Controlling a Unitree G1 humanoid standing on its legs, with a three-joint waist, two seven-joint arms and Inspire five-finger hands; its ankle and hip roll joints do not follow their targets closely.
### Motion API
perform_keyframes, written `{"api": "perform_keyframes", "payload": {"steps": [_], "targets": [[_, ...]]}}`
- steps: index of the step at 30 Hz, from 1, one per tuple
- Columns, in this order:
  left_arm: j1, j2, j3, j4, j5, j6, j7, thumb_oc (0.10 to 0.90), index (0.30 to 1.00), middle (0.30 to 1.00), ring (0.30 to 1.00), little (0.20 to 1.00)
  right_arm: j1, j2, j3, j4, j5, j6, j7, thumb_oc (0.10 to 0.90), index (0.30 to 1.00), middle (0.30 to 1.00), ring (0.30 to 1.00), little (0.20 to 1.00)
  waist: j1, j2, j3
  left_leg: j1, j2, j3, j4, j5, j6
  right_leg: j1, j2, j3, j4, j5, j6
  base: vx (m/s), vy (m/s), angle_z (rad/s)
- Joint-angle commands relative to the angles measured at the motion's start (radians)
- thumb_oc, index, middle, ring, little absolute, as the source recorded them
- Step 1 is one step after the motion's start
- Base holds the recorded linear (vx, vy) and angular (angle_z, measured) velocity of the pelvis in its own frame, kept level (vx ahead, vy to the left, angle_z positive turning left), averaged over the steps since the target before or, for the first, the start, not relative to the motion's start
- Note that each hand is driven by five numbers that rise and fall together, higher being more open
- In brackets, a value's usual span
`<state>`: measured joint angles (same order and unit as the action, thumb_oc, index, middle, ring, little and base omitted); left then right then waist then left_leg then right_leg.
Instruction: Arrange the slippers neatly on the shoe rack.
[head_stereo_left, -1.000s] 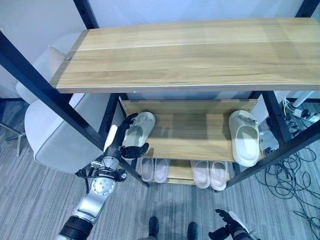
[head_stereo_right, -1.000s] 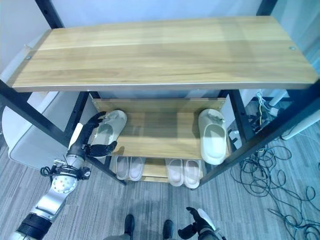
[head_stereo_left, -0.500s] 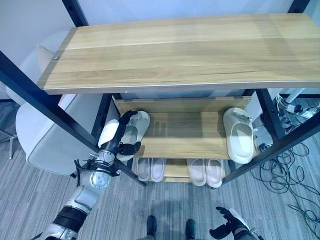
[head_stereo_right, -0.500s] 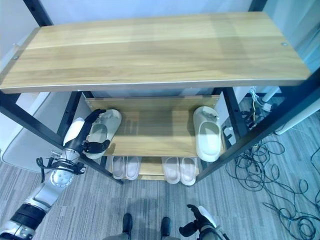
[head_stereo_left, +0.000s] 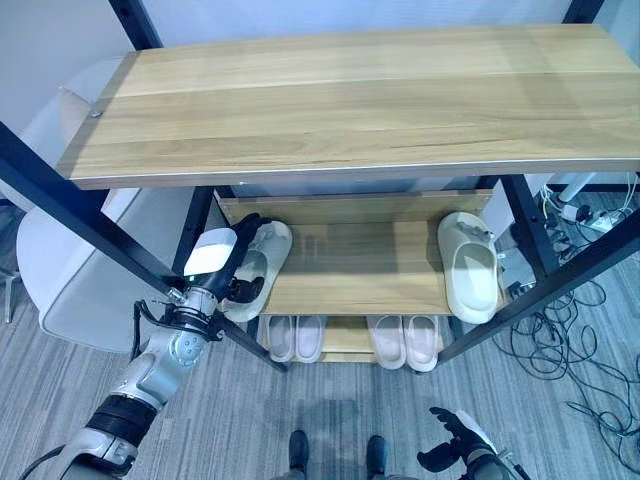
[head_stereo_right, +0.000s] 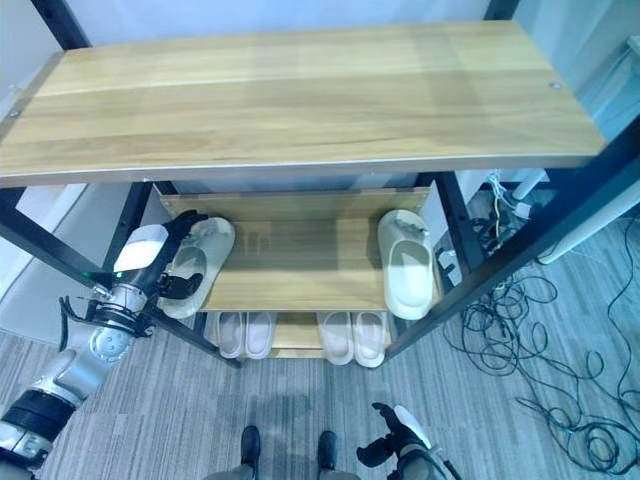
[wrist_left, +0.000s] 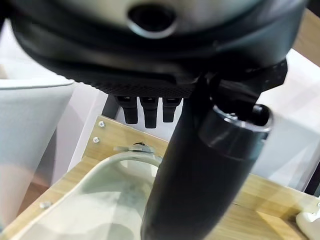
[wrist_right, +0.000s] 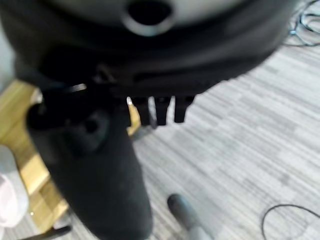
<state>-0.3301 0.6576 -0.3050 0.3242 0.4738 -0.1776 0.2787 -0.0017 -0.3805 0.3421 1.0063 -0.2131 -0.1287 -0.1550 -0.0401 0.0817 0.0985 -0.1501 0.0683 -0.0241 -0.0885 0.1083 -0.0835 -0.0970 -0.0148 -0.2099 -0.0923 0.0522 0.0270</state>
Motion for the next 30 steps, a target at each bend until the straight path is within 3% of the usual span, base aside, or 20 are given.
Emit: {"api": "perform_keyframes", "payload": {"steps": [1, 7, 8, 9, 19, 30], "targets": [[-0.129, 0.138, 0.076, 0.063, 0.01, 0.022, 0.126, 0.8, 0.9, 0.9, 0.9, 0.9, 0.032, -0.023, 0.005, -0.074, 0.013, -0.046, -0.006, 0.8, 0.9, 0.9, 0.9, 0.9, 0.019, -0.062, -0.046, -0.017, -0.056, 0.007, 0.001, -0.076, -0.002, -0.045, -0.078, 0.033, 0.005, -0.05, 0.084, 0.0, 0.004, -0.04], [-0.196, 0.161, 0.039, 0.127, 0.034, 0.042, 0.127, 0.8, 0.9, 0.9, 0.9, 0.9, 0.033, -0.026, 0.01, -0.075, 0.016, -0.046, -0.004, 0.8, 0.9, 0.9, 0.9, 0.9, 0.011, -0.06, -0.046, -0.022, -0.055, 0.015, 0.001, -0.076, 0.0, -0.057, -0.08, 0.042, 0.005, -0.044, 0.087, 0.0, 0.002, -0.05], [-0.207, 0.164, 0.031, 0.133, 0.035, 0.043, 0.126, 0.431, 0.347, 0.347, 0.347, 0.347, 0.034, -0.027, 0.011, -0.071, 0.016, -0.046, -0.005, 0.8, 0.9, 0.9, 0.9, 0.9, 0.008, -0.06, -0.046, -0.023, -0.055, 0.017, 0.001, -0.076, 0.001, -0.058, -0.08, 0.044, 0.005, -0.043, 0.087, -0.01, -0.002, -0.1], [-0.214, 0.165, 0.027, 0.136, 0.033, 0.042, 0.123, 0.4, 0.3, 0.3, 0.3, 0.3, 0.032, -0.028, 0.011, -0.069, 0.015, -0.045, -0.005, 0.8, 0.9, 0.9, 0.9, 0.9, 0.009, -0.06, -0.045, -0.023, -0.056, 0.018, 0.001, -0.076, 0.001, -0.059, -0.081, 0.044, 0.005, -0.043, 0.088, -0.01, -0.003, -0.08], [-0.212, 0.151, 0.02, 0.128, 0.005, 0.032, 0.104, 0.4, 0.3, 0.3, 0.3, 0.3, 0.039, -0.028, 0.006, -0.079, 0.014, -0.038, 0.0, 0.8, 0.9, 0.9, 0.9, 0.9, 0.006, -0.056, -0.043, 0.0, -0.056, 0.028, 0.001, -0.082, 0.003, -0.044, -0.079, 0.053, 0.005, -0.045, 0.088, 0.0, 0.0, 0.0], [-0.169, 0.057, 0.014, 0.042, -0.024, 0.014, 0.084, 0.4, 0.3, 0.3, 0.3, 0.3, 0.044, -0.025, -0.009, -0.079, 0.005, -0.021, -0.002, 0.8, 0.9, 0.9, 0.9, 0.9, -0.001, -0.042, -0.033, 0.024, -0.057, 0.053, 0.001, -0.09, 0.007, -0.028, -0.082, 0.063, 0.005, -0.042, 0.093, 0.0, 0.0, -0.02]]}}
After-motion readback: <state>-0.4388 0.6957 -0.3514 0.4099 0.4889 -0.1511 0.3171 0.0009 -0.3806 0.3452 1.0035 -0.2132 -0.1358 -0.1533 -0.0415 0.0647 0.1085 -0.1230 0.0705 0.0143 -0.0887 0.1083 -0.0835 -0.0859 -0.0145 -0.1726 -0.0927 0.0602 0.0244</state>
